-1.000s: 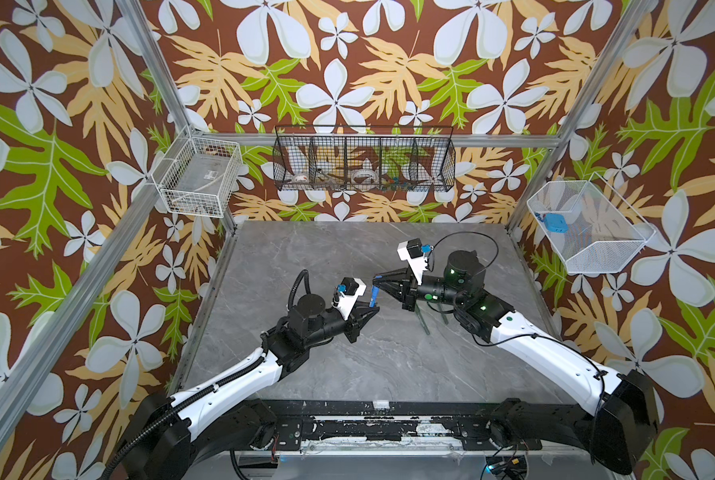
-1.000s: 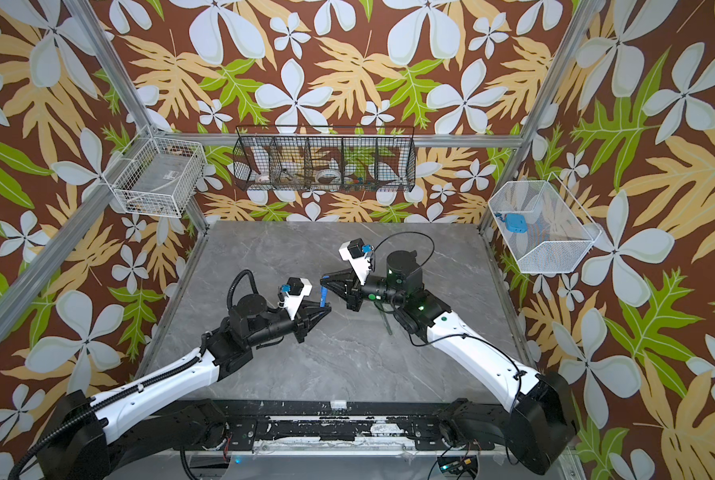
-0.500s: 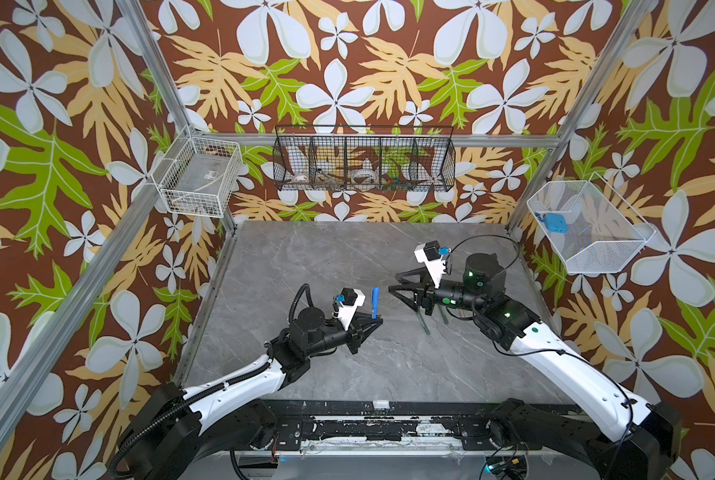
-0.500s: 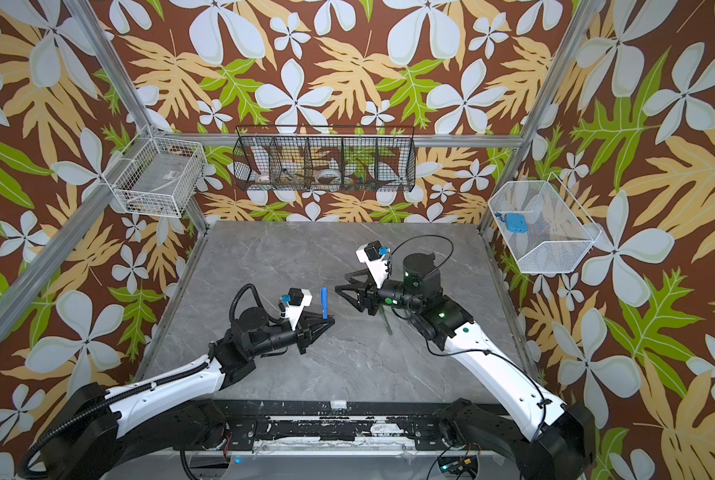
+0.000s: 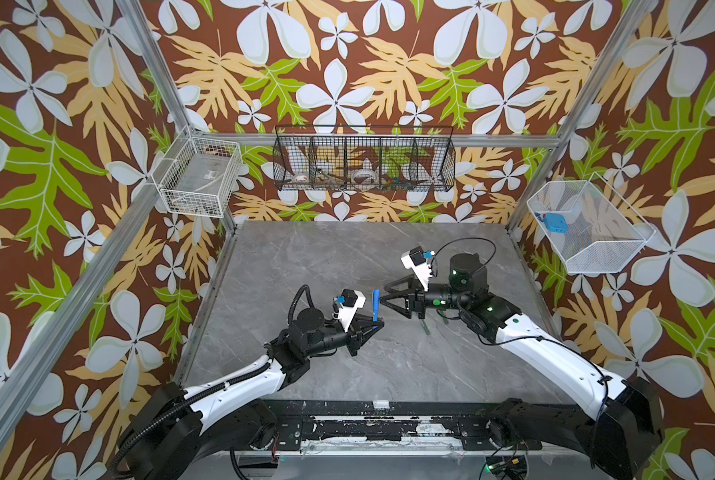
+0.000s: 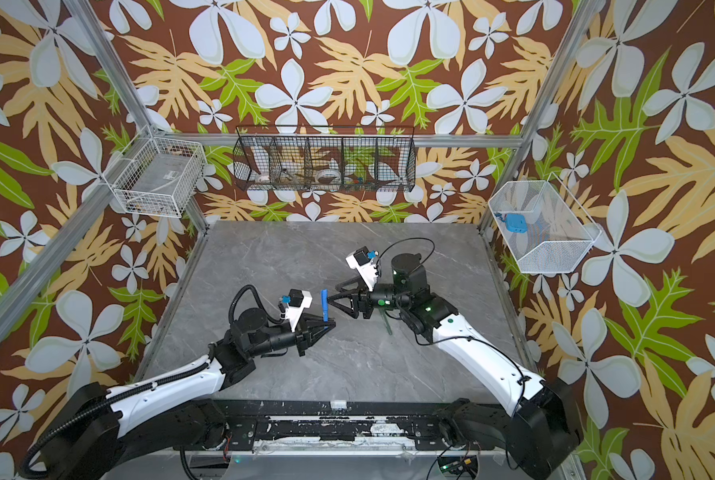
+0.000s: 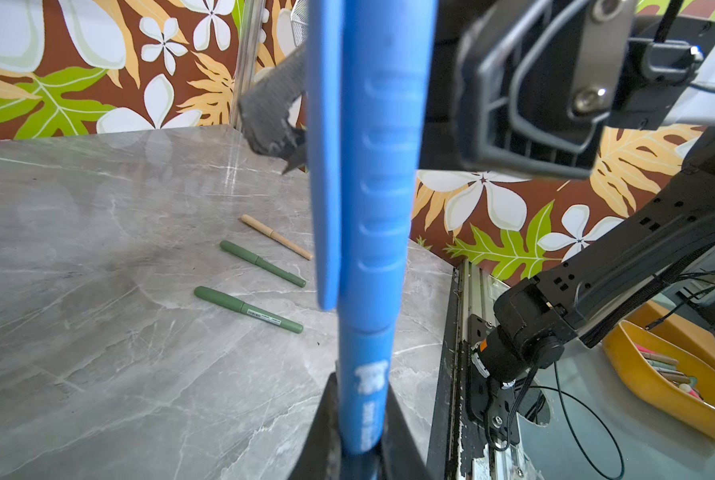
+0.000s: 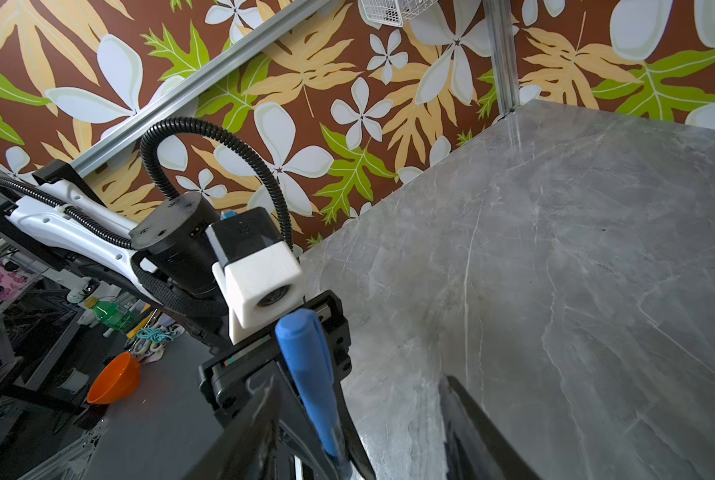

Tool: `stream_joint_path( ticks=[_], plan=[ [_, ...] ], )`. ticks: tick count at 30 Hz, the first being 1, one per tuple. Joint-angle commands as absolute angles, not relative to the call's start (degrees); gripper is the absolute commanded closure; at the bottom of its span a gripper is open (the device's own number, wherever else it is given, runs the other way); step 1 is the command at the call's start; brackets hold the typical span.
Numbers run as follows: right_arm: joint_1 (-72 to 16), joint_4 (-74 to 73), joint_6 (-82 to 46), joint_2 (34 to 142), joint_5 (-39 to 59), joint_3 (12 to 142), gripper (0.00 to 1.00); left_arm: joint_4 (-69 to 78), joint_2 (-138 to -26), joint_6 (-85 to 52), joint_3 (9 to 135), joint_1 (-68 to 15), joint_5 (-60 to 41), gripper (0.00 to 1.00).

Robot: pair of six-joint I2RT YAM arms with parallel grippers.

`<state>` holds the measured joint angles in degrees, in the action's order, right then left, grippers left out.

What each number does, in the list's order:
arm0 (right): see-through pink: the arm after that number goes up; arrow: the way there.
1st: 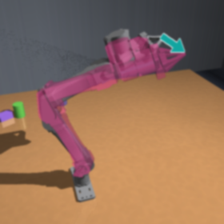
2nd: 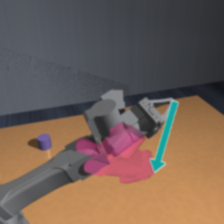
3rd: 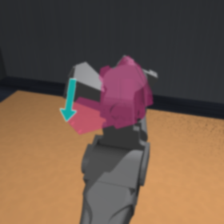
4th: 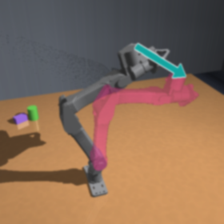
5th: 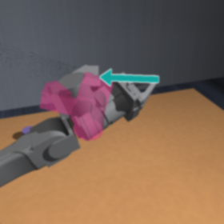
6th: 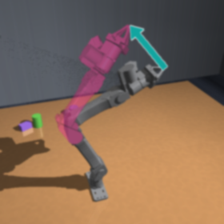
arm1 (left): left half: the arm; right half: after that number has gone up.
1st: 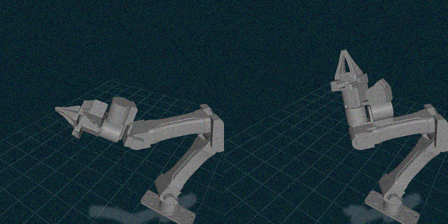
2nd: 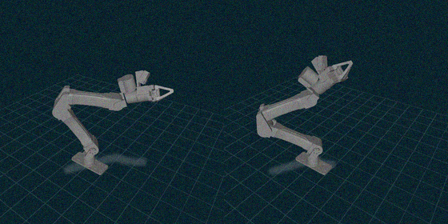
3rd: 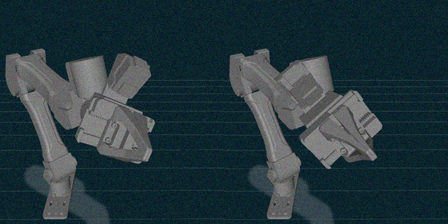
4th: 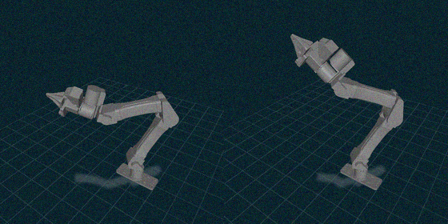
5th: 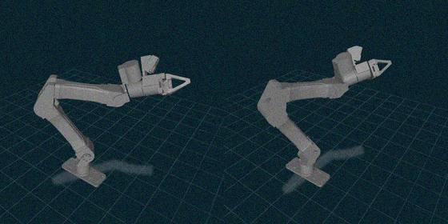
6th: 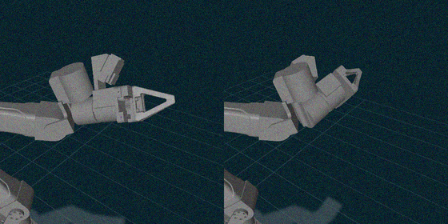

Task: Insert the pens into the pen caps
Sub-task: 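Press the cap down onto the pen while both grippers hold it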

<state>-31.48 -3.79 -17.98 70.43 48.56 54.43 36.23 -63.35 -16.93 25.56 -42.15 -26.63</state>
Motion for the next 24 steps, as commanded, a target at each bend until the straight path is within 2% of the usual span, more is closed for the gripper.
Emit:
stream_joint_path(
  ticks=[1, 6, 15, 16, 18, 21, 24],
  plan=[
    [-32.5, -4.8, -17.0, 71.2, 49.9, 55.3, 0.42, 38.9, -64.2, -18.2, 26.4, -42.2, -28.7, 1.00],
    [-33.8, -3.8, -15.7, 72.6, 49.4, 56.2, 0.51, 38.2, -65.6, -18.5, 27.5, -42.2, -30.0, 1.00],
    [-33.7, -3.3, -16.5, 73.2, 48.9, 56.4, 0.96, 36.0, -66.2, -17.7, 28.6, -42.2, -29.1, 1.00],
    [-33.7, -3.0, -16.5, 73.1, 48.7, 56.3, 0.99, 35.4, -65.9, -17.7, 28.7, -42.2, -28.4, 0.94],
    [-33.8, -2.6, -16.5, 72.8, 48.7, 56.4, 1.00, 34.3, -65.2, -18.1, 29.0, -42.2, -27.6, 0.75],
    [-33.5, -2.8, -16.7, 72.0, 48.5, 56.0, 1.00, 34.3, -63.5, -18.7, 28.5, -42.2, -26.8, 0.70],
    [-33.1, -3.7, -17.2, 71.5, 48.7, 55.6, 1.00, 35.3, -61.8, -19.2, 27.6, -42.2, -27.3, 0.70]
  ],
)
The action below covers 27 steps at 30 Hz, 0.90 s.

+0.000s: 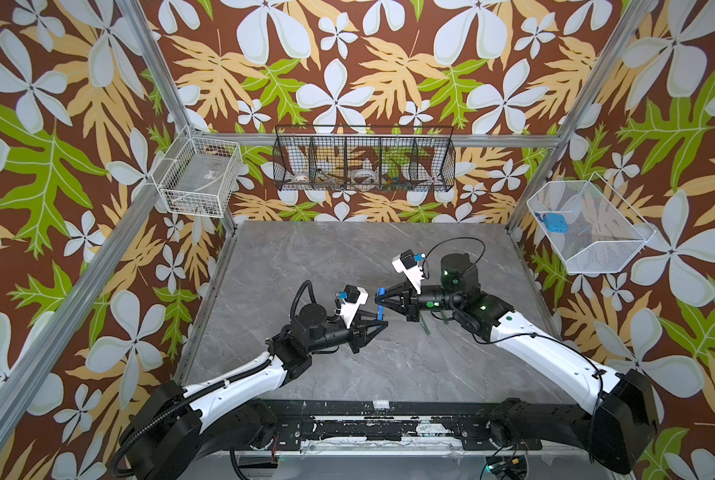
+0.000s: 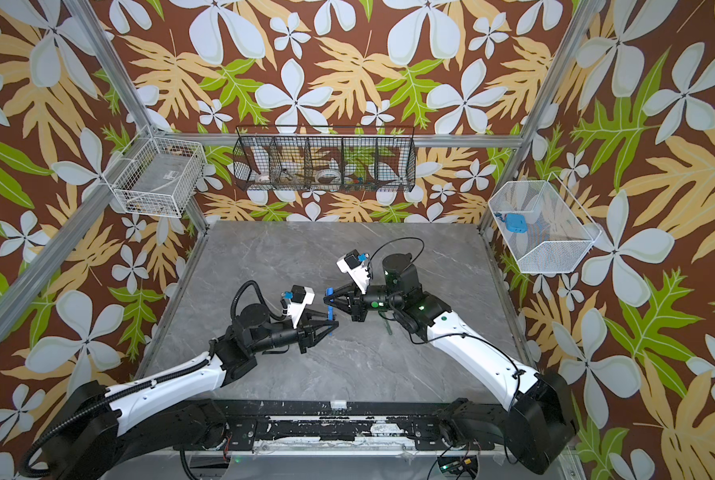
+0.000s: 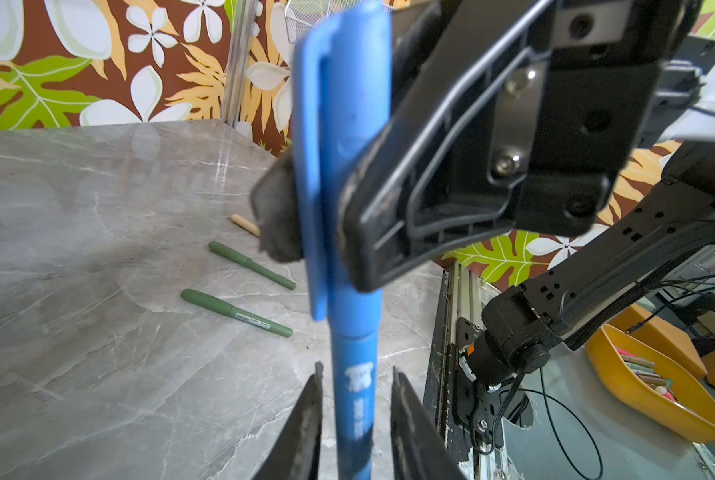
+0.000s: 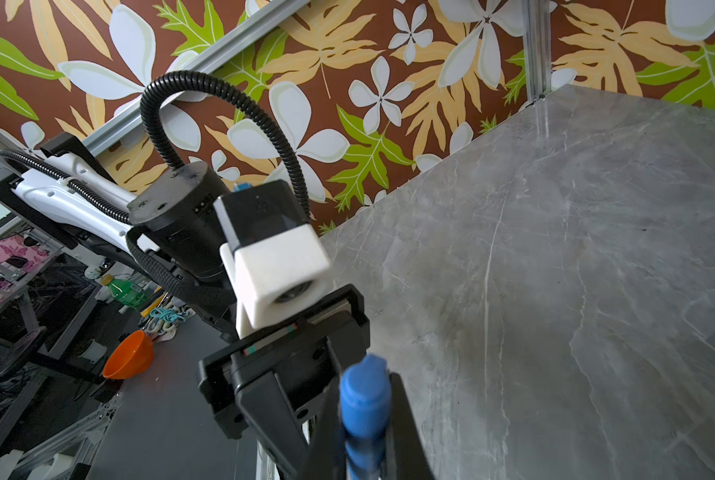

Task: Insert the pens into the pen caps
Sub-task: 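Press the cap down onto the pen while both grippers hold it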

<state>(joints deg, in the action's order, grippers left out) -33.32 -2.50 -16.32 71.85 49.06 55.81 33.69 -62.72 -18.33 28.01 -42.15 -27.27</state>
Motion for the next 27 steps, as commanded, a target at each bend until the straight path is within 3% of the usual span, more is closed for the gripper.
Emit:
stream_joint_path(
  ticks=[1, 7, 15, 19, 27],
  plan=[
    [-33.0, -4.3, -17.5, 71.4, 48.9, 55.3, 1.00, 35.2, -61.5, -19.2, 27.5, -42.2, -27.4, 0.70],
    [-33.0, -7.5, -19.1, 71.2, 49.0, 54.4, 1.00, 35.3, -62.8, -19.7, 27.9, -42.2, -30.0, 0.84],
    [-33.0, -10.0, -20.4, 69.9, 48.7, 53.2, 1.00, 36.4, -63.6, -19.5, 28.1, -42.2, -30.3, 0.89],
    [-33.0, -10.7, -20.8, 69.2, 47.9, 52.4, 1.00, 36.8, -64.5, -19.6, 29.1, -42.2, -31.2, 0.90],
    [-32.9, -10.9, -20.6, 68.2, 46.3, 51.9, 1.00, 37.1, -66.3, -20.2, 29.8, -42.2, -33.5, 0.83]
  ],
)
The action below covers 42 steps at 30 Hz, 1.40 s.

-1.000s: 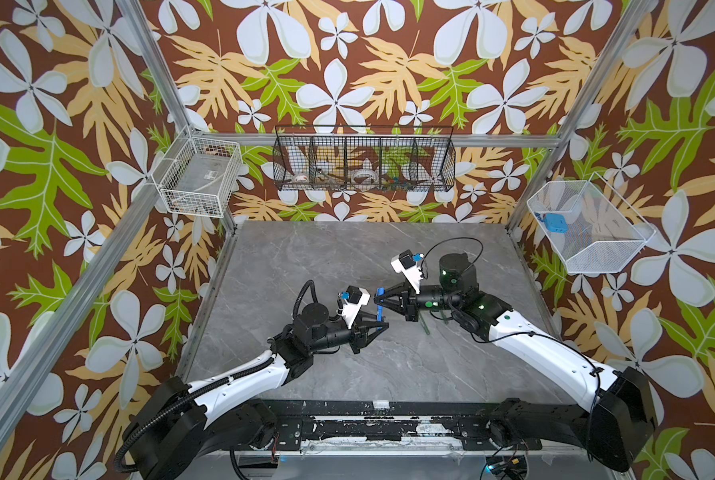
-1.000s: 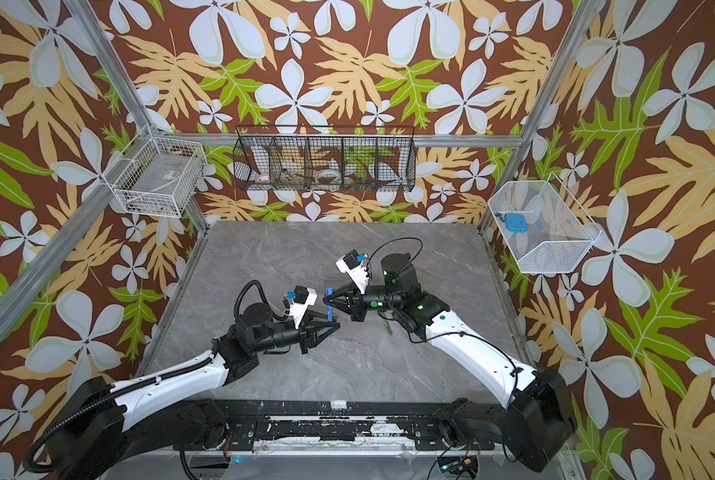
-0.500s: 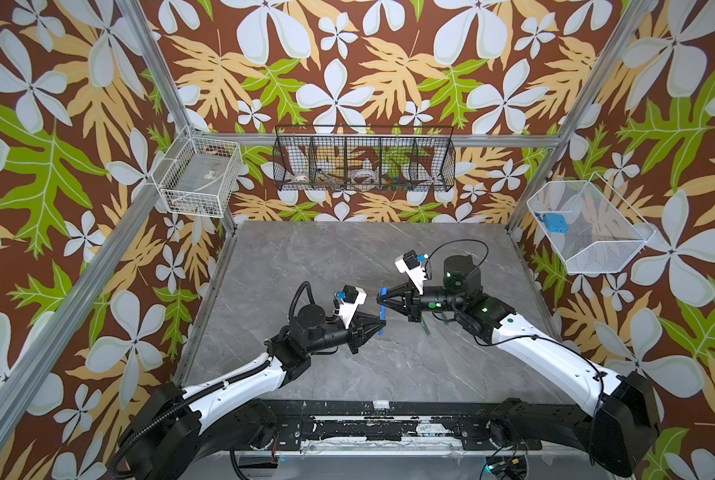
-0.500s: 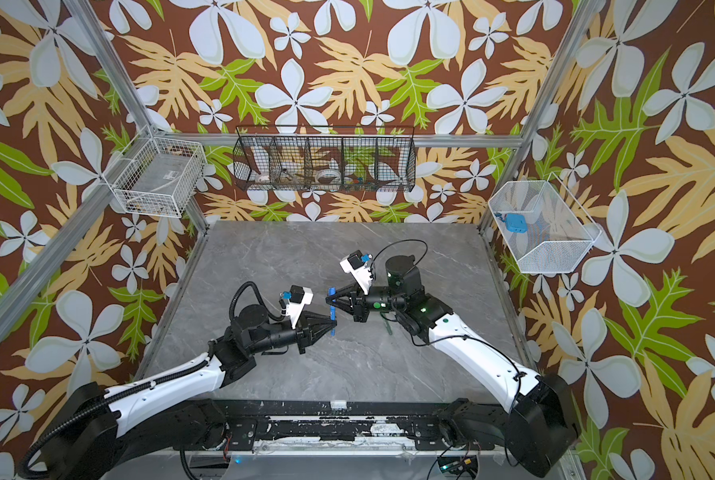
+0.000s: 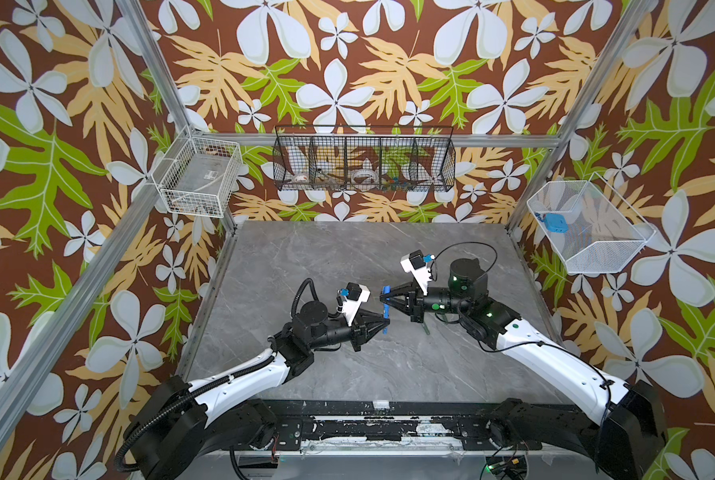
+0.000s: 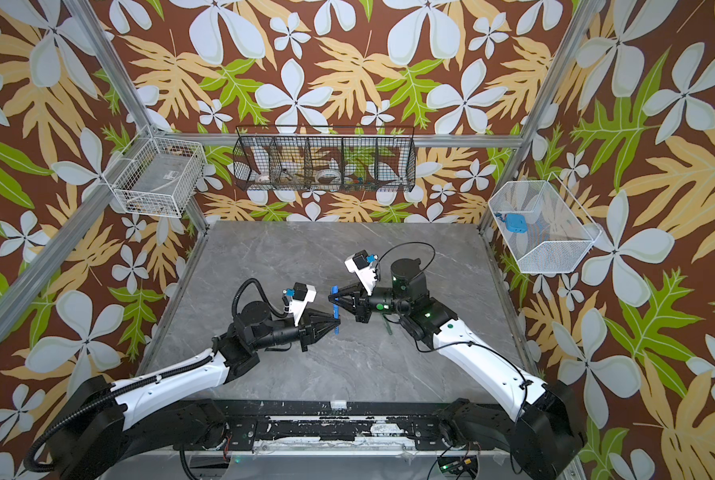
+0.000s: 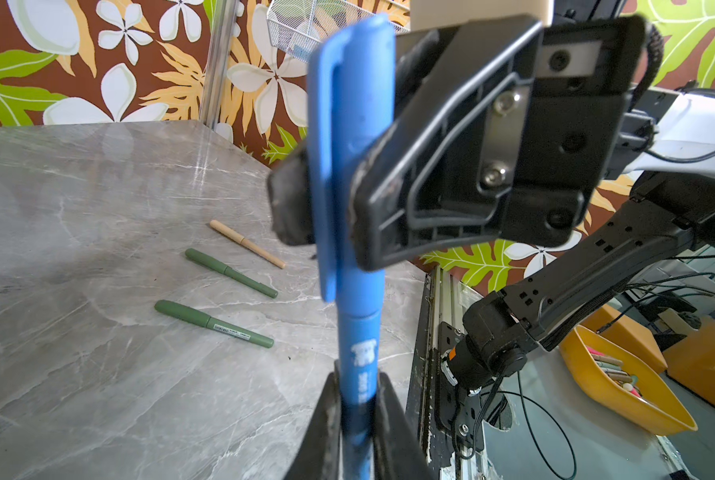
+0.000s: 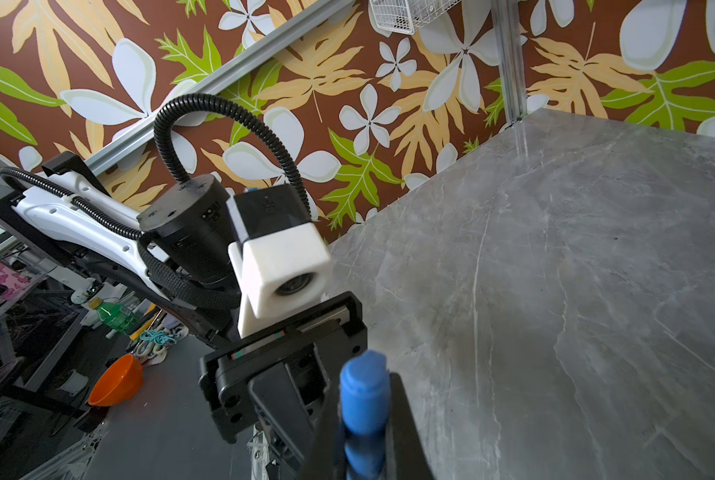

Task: Insert the pens into the pen caps
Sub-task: 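Press the cap down onto the pen while both grippers hold it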

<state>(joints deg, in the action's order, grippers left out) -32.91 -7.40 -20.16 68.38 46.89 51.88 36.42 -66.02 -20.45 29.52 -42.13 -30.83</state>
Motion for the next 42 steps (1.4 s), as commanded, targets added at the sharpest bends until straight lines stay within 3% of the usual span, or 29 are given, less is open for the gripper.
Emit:
stream_joint_path(
  ticks=[1, 6, 9, 19, 23, 29, 32, 34, 39, 42],
  plan=[
    [-32.9, -10.9, -20.5, 68.2, 46.3, 51.9, 1.00, 37.2, -66.3, -20.2, 29.8, -42.2, -33.7, 0.83],
    [-32.9, -10.2, -19.9, 68.2, 44.4, 51.9, 1.00, 37.0, -66.0, -20.7, 29.9, -42.2, -34.8, 0.68],
    [-32.9, -10.3, -19.7, 68.1, 43.9, 52.1, 1.00, 36.8, -65.8, -20.6, 29.8, -42.1, -34.9, 0.68],
    [-32.9, -11.3, -20.5, 67.8, 45.1, 51.2, 1.00, 36.7, -65.3, -20.0, 29.8, -42.2, -32.4, 0.99],
    [-32.9, -11.4, -20.6, 67.1, 44.4, 50.4, 0.98, 37.0, -65.6, -19.9, 30.2, -42.2, -31.9, 1.00],
    [-32.8, -10.7, -19.7, 66.6, 43.8, 51.0, 0.74, 35.2, -65.8, -18.1, 30.9, -42.2, -31.7, 1.00],
    [-32.7, -10.9, -19.7, 66.6, 44.3, 52.1, 0.73, 34.5, -66.1, -17.4, 30.8, -42.2, -32.2, 1.00],
    [-32.5, -10.4, -19.5, 66.8, 44.5, 53.1, 0.76, 34.3, -66.0, -17.1, 30.5, -42.2, -32.3, 1.00],
    [-32.5, -9.8, -19.8, 68.2, 45.6, 54.0, 0.96, 33.2, -65.0, -16.4, 30.2, -42.2, -31.0, 1.00],
    [-32.5, -9.3, -20.0, 69.0, 46.2, 53.9, 1.00, 33.5, -63.6, -16.3, 30.1, -42.2, -29.0, 1.00]
  ],
)
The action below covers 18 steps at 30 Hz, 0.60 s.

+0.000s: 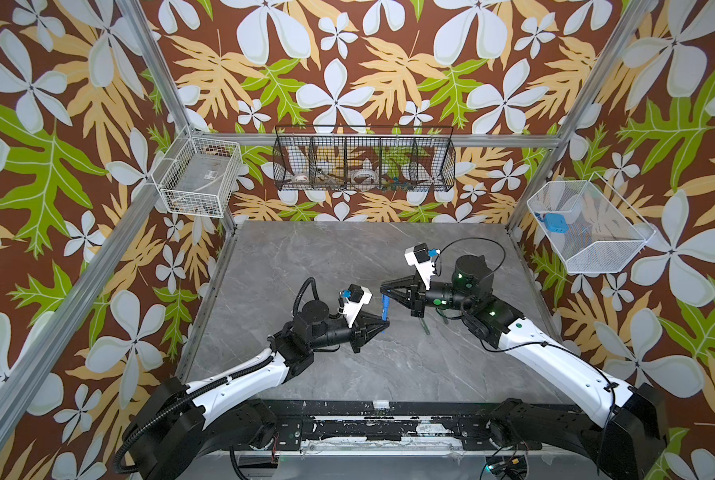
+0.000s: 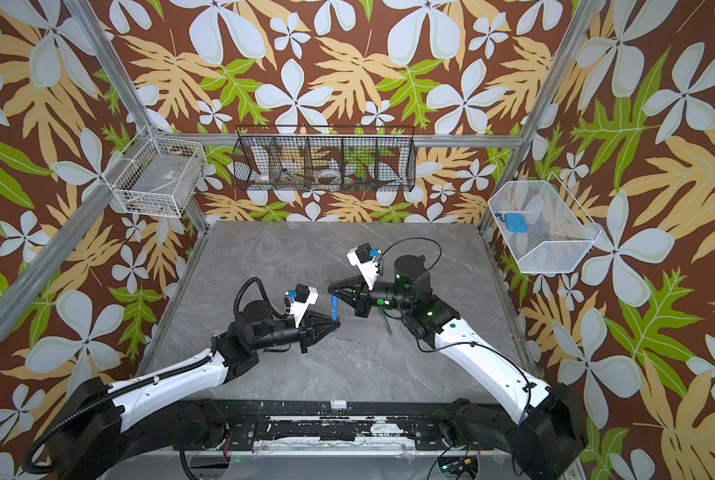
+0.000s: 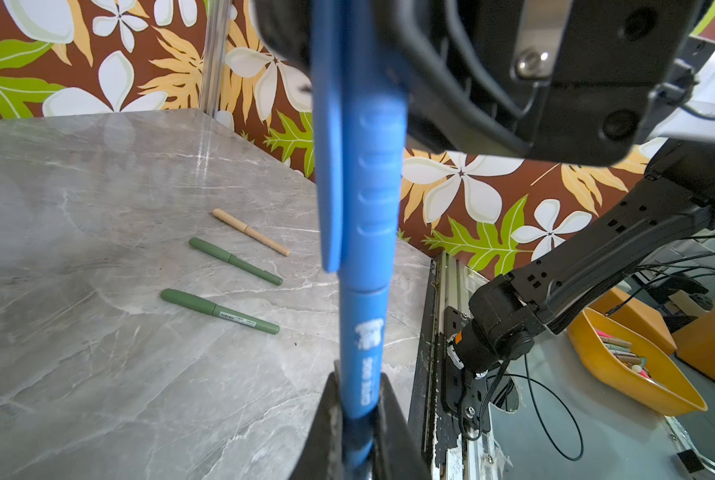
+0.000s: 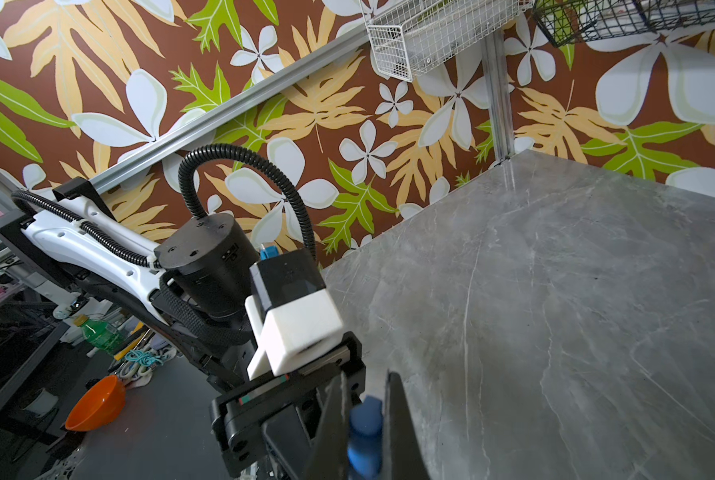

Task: Insert the pens into the pen caps
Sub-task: 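Press the cap down onto the pen while both grippers hold it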

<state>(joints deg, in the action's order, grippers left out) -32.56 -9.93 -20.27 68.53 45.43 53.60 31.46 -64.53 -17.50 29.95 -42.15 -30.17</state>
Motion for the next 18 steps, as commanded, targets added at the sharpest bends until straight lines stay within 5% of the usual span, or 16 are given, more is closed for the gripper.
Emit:
stream_joint_path(
  ticks=[1, 18],
  plan=[
    [-32.5, -8.8, -20.1, 69.1, 46.2, 53.9, 1.00, 33.8, -63.1, -16.3, 30.1, -42.2, -28.1, 1.00],
    [-32.4, -4.7, -20.3, 66.9, 45.2, 48.3, 1.00, 46.0, -62.0, -13.1, 39.5, -40.7, -24.5, 1.00]
  ],
)
